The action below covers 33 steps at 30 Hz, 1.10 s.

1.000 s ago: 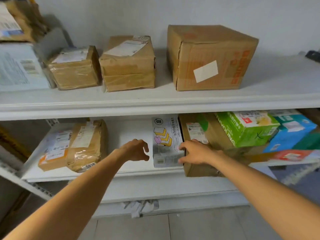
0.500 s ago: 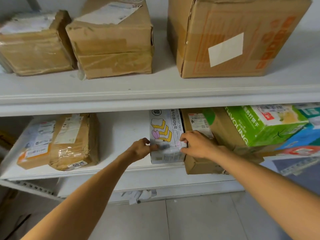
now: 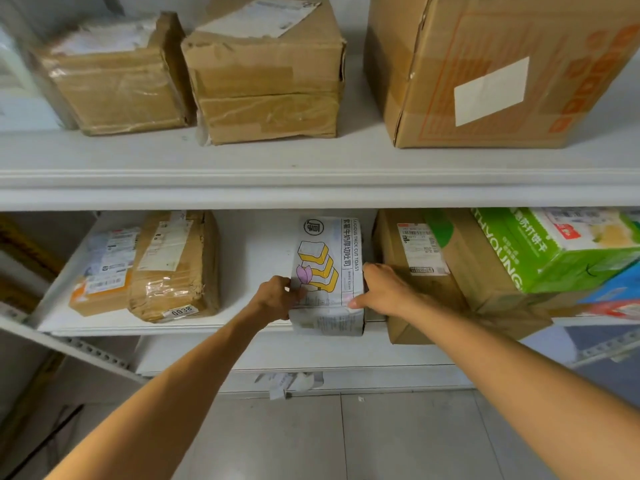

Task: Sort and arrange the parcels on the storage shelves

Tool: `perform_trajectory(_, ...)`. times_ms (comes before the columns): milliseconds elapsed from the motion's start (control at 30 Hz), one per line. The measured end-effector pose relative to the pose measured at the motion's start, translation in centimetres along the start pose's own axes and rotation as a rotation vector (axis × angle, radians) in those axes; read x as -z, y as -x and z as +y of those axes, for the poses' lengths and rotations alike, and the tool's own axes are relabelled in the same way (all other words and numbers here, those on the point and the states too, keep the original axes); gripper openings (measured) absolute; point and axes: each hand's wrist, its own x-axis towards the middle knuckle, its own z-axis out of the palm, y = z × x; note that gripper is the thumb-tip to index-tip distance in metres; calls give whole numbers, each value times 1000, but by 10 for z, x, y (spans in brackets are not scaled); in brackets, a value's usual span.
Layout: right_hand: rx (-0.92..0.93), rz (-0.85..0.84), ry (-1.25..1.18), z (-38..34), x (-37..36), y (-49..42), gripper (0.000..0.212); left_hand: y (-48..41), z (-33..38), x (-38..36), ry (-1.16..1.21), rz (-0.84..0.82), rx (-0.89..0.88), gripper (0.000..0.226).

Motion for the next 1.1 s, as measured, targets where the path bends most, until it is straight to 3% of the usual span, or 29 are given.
perform_trajectory(200,-137,8,-221,-18,-26,-9,73,8,-10,23,45,-66,53,42)
perform_trajectory(333,-221,-41,-379,-13,-25,-9,100,1,-7,20,29,-37,-94,67)
perform_trajectory(533,-228,-120,-685,-15,-30,6,76,24,-12,19,175,-29,-101,71)
perform_trajectory(600,-233,-147,-704,-18,-30,16,81,42,-14,21,180,-41,-102,69)
perform_trajectory(700,-189,-127,-685,-24,-28,27,58,62,-8,27,180,-25,-157,71)
perform_trajectory(833,-136,20,-718,-22,-20,36,88,74,5,29,371,-5,-130,87)
perform_trajectory(900,-109,70,-723,-18,-18,43,93,78,4,25,453,-38,-121,93)
perform_trajectory(1000,-99,123,-742,-20,-18,49,89,81,-1,12,570,-11,-158,71)
perform_trajectory(1100,-155,140,-835,-19,-28,51,100,86,-10,-2,758,114,-160,56)
